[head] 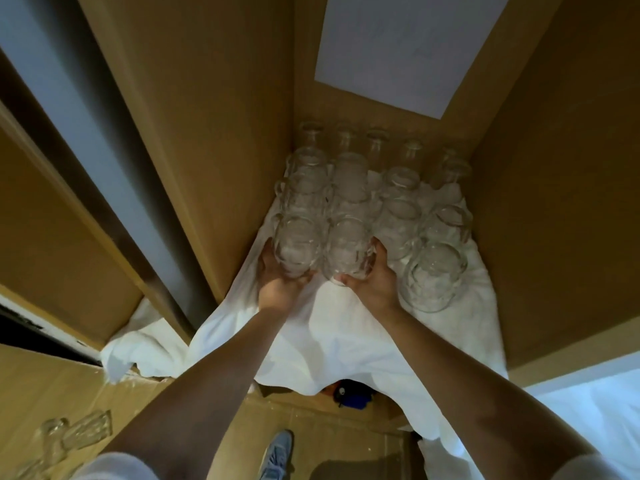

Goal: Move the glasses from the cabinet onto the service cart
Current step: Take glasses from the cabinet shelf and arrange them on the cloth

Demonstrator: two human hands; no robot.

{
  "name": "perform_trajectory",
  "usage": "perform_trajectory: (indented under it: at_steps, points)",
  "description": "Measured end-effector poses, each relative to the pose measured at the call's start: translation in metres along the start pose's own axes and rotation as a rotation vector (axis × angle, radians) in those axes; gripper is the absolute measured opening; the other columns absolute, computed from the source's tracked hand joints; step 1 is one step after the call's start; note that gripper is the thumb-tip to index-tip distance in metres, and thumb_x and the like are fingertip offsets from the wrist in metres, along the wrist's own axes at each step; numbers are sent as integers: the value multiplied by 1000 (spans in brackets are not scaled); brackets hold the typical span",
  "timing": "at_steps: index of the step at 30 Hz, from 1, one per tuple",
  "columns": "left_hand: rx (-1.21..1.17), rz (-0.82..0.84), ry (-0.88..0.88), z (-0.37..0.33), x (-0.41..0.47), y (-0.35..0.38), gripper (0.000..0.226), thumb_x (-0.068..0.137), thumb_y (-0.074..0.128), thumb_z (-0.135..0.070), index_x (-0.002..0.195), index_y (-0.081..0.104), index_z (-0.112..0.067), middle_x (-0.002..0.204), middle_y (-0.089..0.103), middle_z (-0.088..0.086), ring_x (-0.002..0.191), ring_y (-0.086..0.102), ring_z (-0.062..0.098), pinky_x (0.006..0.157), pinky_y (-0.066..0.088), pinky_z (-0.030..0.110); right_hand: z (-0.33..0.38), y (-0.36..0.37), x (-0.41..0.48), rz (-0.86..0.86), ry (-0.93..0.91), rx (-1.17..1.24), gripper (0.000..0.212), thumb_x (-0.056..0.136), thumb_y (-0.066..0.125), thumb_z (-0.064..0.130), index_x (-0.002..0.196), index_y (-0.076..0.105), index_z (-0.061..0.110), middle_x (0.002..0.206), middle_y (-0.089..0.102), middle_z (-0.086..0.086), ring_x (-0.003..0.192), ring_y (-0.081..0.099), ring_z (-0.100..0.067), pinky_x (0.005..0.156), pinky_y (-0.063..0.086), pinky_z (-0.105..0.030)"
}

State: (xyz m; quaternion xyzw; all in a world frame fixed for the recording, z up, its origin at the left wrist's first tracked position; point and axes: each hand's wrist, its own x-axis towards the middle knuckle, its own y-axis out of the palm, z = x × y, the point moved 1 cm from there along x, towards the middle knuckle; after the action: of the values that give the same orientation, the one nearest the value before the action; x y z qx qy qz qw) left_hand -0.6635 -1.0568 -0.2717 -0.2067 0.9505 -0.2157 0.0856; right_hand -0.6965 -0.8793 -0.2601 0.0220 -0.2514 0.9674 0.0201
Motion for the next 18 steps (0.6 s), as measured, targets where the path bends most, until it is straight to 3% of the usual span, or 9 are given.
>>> perform_trajectory:
  at_steps: [5, 11, 15, 18]
  points:
    - [-93, -35, -22, 0, 12, 1, 102, 71, 82, -25, 150, 17, -20, 151, 30, 7, 137, 34, 24, 111, 33, 38, 2, 12, 5, -23, 21, 51, 101, 67, 85, 18, 147, 24, 18, 137, 51, -4, 121, 53, -16, 85, 35, -2]
    - [-55, -71, -53, -3, 24, 9, 105, 70, 83, -30, 150, 16, -20, 152, 27, 7, 137, 32, 25, 112, 30, 38, -7, 24, 3, -48, 9, 55, 110, 69, 83, 23, 151, 10, 21, 151, 35, -5, 136, 39, -17, 110, 36, -28]
    - [-39, -105, -76, -4, 28, 18, 111, 67, 83, -39, 151, 12, -23, 154, 25, 5, 139, 30, 22, 113, 29, 37, -12, 27, 3, -57, 21, 33, 108, 71, 82, 24, 152, 11, 14, 152, 34, -6, 137, 37, -18, 104, 27, -11]
    - [42, -144, -93, -3, 23, 21, 118, 64, 80, -51, 151, 4, -23, 156, 21, 4, 142, 27, 20, 115, 26, 33, -13, 28, 2, -87, 65, 64, 102, 70, 83, 23, 149, 20, 12, 146, 43, -9, 132, 44, -22, 106, 35, -21]
